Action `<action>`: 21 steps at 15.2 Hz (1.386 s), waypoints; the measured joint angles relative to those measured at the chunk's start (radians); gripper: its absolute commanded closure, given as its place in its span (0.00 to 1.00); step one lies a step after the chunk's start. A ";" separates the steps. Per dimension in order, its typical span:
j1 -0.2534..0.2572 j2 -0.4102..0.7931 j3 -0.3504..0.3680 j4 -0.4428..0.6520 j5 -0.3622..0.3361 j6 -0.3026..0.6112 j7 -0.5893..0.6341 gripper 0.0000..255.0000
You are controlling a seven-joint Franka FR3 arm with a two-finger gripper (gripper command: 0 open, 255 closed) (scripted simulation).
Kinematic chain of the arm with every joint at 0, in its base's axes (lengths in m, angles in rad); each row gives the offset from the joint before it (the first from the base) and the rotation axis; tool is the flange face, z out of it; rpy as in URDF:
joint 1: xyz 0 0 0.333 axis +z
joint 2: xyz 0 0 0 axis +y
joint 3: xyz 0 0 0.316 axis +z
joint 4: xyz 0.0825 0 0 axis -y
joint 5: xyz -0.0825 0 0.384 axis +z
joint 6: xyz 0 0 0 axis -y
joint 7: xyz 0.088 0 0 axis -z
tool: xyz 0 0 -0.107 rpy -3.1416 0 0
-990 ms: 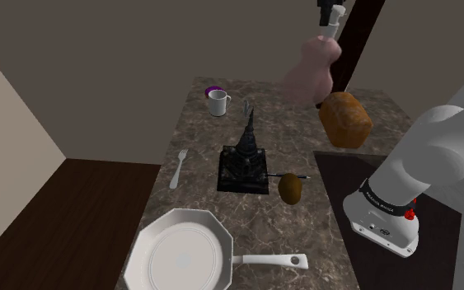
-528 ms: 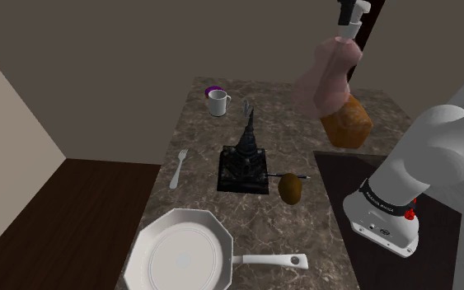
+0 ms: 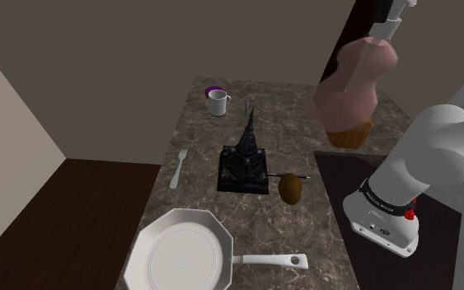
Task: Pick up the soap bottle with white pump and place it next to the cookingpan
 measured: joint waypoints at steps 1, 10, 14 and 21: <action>0.002 -0.012 0.012 0.006 0.013 -0.016 0.017 1.00; 0.008 -0.086 0.140 0.116 0.177 -0.170 0.209 1.00; -0.007 -0.089 0.215 0.203 0.275 -0.232 0.323 1.00; -0.041 -0.074 0.321 0.364 0.434 -0.316 0.514 1.00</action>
